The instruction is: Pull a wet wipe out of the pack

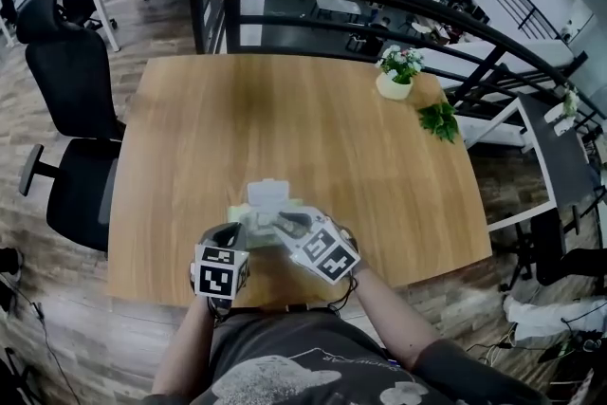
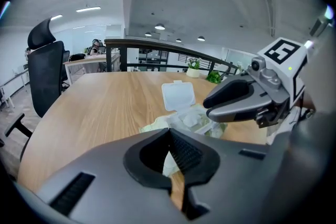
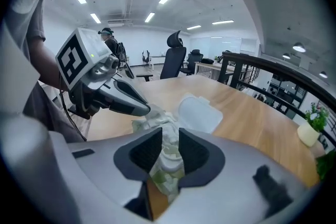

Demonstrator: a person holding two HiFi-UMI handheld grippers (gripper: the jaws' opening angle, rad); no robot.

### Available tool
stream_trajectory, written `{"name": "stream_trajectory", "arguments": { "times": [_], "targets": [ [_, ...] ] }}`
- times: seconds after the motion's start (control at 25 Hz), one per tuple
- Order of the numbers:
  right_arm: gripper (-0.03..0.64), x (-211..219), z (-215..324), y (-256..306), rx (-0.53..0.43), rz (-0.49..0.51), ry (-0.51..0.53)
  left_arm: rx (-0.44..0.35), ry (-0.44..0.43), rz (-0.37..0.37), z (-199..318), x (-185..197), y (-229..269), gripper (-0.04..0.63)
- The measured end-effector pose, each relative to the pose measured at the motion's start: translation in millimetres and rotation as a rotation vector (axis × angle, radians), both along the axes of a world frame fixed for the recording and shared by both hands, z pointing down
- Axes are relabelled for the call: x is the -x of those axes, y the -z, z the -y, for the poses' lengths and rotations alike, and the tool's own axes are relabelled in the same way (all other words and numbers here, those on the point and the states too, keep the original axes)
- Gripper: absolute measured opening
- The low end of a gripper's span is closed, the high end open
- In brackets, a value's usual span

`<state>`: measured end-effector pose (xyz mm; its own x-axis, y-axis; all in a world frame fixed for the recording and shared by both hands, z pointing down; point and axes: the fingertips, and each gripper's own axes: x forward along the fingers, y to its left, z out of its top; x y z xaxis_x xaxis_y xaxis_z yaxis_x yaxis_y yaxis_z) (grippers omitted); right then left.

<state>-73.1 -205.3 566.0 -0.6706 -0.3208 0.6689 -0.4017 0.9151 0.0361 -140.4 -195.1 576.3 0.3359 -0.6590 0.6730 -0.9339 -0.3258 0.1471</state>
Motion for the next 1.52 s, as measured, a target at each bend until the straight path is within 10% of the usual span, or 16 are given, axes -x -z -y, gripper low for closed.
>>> {"name": "stream_trajectory", "arguments": {
  "times": [0.52,1.52],
  "targets": [
    [0.120,9,13,-24,0.049,-0.169,0.055,0.008,-0.064,-0.090,5,1,2,0.012],
    [0.031,6,3,-24,0.077,-0.135,0.134,0.056,-0.041,-0.057,0,0,-8,0.012]
  ]
}}
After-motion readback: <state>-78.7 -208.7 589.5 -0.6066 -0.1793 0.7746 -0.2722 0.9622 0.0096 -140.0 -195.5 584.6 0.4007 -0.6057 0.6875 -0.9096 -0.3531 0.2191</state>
